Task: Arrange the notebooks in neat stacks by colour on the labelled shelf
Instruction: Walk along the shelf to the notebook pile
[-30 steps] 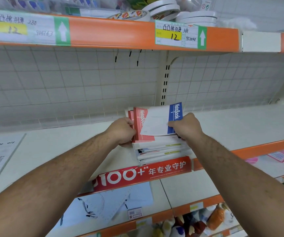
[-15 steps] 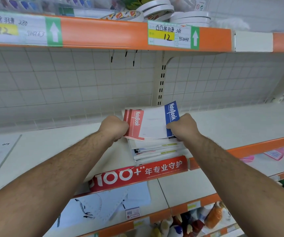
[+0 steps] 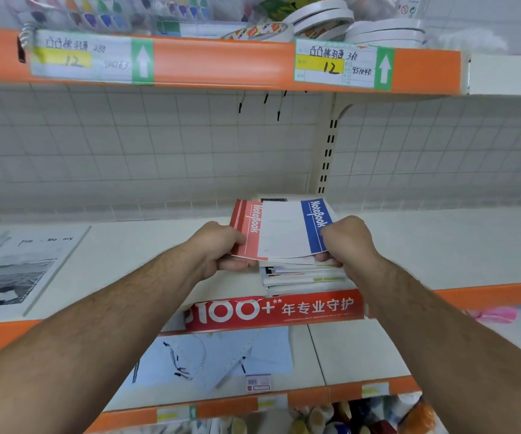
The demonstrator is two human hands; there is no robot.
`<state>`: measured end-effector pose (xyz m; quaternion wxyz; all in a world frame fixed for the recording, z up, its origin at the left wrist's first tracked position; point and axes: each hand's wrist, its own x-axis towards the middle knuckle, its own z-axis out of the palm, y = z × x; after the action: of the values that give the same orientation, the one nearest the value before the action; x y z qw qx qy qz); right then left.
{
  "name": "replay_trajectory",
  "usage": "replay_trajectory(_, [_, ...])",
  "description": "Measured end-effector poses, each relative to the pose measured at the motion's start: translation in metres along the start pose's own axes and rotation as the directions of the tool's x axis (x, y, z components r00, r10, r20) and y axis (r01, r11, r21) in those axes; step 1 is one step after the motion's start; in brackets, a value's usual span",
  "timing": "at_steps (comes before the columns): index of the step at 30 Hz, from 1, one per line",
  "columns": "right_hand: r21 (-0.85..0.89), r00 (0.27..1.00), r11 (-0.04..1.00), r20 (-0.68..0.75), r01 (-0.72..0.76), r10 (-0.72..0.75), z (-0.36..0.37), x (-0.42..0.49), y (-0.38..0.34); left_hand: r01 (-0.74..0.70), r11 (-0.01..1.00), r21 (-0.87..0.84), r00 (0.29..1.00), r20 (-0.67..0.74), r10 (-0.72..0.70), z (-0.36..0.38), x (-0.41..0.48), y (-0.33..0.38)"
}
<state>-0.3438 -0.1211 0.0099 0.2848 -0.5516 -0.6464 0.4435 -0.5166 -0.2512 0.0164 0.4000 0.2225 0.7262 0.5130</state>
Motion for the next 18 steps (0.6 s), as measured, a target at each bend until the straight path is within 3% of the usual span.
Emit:
replay_trajectory(4, [-0.018,1.000,1.000,0.012,-0.003,0.003,0.006,-0.011,-0.004,0.008,0.996,-0.085,1.000,0.019,-0.006,-0.010,-0.006,-0.009])
replay_trajectory(10, [0.006,0.999,1.000,0.040,0.025,-0.025,0.025,-0.039,-0.020,-0.011,0.997,-0.080,1.000,0.013,0.012,-0.044,-0.023,-0.018])
replay_trajectory(18, [0.038,0.990,0.998,0.134,0.043,-0.048,0.093,-0.117,-0.058,-0.049,0.986,-0.161,0.998,-0.048,0.041,-0.141,-0.063,-0.049])
